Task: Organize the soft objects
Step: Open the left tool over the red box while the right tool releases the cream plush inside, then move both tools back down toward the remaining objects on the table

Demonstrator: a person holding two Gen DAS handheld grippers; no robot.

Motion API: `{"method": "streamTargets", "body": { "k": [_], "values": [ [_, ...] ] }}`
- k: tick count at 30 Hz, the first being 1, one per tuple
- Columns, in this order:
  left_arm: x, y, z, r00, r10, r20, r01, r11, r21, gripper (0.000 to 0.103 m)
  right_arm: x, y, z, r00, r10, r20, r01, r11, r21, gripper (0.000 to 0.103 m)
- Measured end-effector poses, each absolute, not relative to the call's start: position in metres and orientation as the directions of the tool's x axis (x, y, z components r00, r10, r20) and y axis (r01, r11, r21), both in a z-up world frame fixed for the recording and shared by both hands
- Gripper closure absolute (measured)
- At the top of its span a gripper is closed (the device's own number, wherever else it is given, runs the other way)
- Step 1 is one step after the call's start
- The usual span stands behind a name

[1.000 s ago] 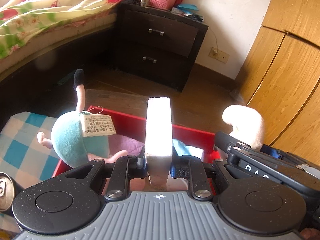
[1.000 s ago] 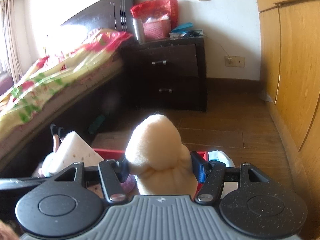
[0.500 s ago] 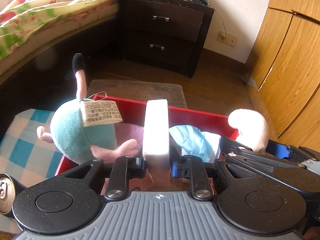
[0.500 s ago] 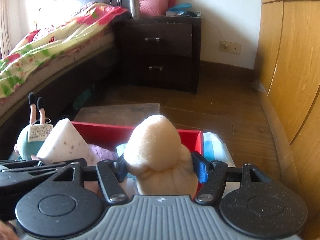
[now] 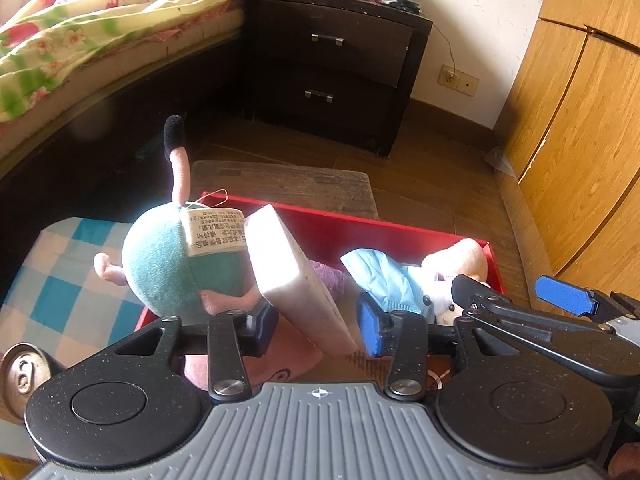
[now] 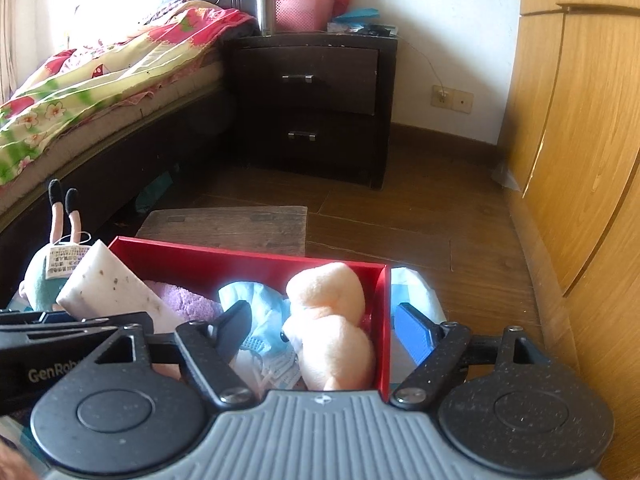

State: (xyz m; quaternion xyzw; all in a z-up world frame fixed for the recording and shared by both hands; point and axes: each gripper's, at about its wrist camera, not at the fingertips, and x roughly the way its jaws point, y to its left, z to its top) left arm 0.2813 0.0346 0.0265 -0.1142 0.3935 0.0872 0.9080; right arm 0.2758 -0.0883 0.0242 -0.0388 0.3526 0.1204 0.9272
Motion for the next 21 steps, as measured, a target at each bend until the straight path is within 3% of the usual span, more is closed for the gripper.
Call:
{"method": "streamTargets", "body": {
  "k": [4,8,14,21],
  "values": [
    [0.267,0.032,0.037,0.681,0.076,-0.729,-0.24,0.963,-0.123,0.041,0.269,-0.092,0.033,0.72,0.185,-0.669,-0.254,0.967,-0.007,0.045],
    [0.25,0.03,0.047,0.681,0.056,-0.73,-0.219,0.967,-0.13,0.04,0.257,-0.094,0.043,0.703,0.183,-0.687,-0.292,0.955,-0.045,0.04],
    [0.217,0.028,0.05,0.661,0.012,-0.75,-0.199,0.967,-0.16,0.039,0.218,-0.093,0.058,0.719,0.159,-0.676,-0.363,0.916,-0.17,0.04],
    [0.174,0.021,0.042,0.615,-0.003,-0.788,-0.174,0.975,-0.139,0.033,0.164,-0.1,0.06,0.694,0.167,-0.7,-0.422,0.882,-0.207,0.038]
  ]
}}
